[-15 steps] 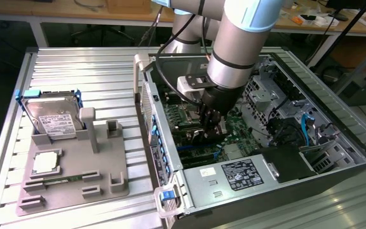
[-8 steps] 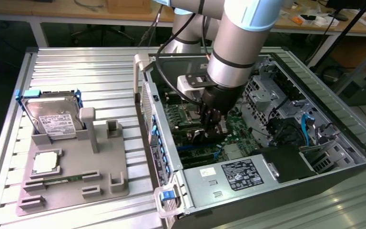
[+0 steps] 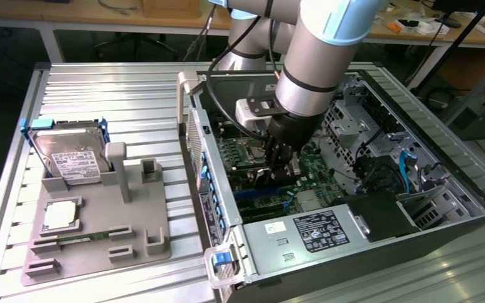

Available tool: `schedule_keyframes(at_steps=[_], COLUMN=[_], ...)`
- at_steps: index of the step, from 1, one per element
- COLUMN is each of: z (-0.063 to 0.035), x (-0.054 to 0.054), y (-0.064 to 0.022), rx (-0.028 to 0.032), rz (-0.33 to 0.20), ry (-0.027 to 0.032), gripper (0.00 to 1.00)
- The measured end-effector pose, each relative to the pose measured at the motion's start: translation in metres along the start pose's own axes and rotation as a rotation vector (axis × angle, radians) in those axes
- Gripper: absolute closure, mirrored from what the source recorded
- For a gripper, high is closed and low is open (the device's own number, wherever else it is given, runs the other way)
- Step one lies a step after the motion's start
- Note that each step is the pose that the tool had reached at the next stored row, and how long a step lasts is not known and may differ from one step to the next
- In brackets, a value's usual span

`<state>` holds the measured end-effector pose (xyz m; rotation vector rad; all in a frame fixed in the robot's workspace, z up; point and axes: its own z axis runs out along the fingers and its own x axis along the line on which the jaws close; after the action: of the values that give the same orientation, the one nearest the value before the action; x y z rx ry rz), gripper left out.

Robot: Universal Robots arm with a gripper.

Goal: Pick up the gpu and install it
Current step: 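Insert the gpu into the slot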

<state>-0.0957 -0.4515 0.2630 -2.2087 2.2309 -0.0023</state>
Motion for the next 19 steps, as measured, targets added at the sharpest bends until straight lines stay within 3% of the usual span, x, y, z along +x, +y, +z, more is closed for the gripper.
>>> schedule_keyframes(at_steps=[4, 8, 10, 11, 12, 13, 14, 15, 19], z=[0.0001, 0.0001, 0.0001, 0.0001, 0.0, 0.0001, 0.0002, 0.0002, 0.0001], x=[0.0001, 0.0004, 0.0076, 0.0077, 0.0076, 0.0076, 0.0076, 0.0076, 0.0075], y=[-0.0008, 0.0079, 0.0087, 0.0088, 0.0088, 0.0078, 0.0056, 0.0041, -0.0004], rx=[0.0001, 0.0002, -0.0004, -0.0008, -0.0019, -0.0135, -0.0217, -0.0262, -0.0292], rz=[0.0, -0.001, -0.001, -0.001, -0.001, -0.001, 0.0, 0.0, 0.0], ry=[-0.0001, 0.0, -0.0002, -0.0156, -0.027, -0.0353, -0.0392, -0.0399, -0.0397], gripper=[0.73, 0.73, 0.73, 0.73, 0.73, 0.73, 0.73, 0.73, 0.73])
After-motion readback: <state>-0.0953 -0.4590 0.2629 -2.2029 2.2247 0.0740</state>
